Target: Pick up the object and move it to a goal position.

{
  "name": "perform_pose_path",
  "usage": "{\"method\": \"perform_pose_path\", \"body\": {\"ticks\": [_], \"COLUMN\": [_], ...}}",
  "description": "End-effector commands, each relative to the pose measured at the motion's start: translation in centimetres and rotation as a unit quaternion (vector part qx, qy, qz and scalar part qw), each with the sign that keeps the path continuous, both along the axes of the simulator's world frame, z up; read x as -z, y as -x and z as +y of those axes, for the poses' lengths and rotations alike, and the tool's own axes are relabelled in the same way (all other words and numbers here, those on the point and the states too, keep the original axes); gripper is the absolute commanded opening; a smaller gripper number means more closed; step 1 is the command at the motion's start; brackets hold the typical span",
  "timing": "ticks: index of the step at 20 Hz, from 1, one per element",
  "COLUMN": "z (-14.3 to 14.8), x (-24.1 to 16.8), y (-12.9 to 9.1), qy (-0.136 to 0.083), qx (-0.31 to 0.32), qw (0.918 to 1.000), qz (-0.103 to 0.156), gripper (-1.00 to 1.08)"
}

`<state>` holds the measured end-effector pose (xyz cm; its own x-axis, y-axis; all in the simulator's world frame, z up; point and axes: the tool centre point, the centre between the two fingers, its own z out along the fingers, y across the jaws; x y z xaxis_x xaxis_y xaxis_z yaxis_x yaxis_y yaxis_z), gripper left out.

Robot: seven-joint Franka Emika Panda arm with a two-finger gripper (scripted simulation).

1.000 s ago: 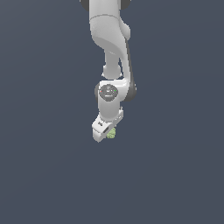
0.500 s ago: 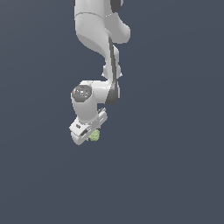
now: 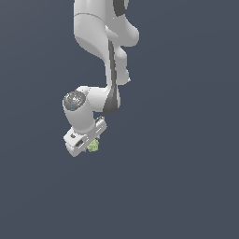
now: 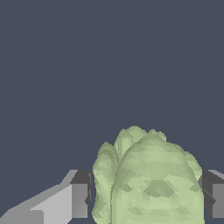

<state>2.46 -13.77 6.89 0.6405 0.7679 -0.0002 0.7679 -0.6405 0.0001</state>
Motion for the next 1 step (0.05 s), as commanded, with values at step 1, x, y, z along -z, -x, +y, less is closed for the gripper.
{"method": "perform_pose_path", "body": {"ticks": [1], "z": [0.14], "x": [0.00], "y": [-0.07], "qy": [0.000], "qx": [-0.001], "qw": [1.0000], "qz": [0.000], "gripper": [-1.00]}}
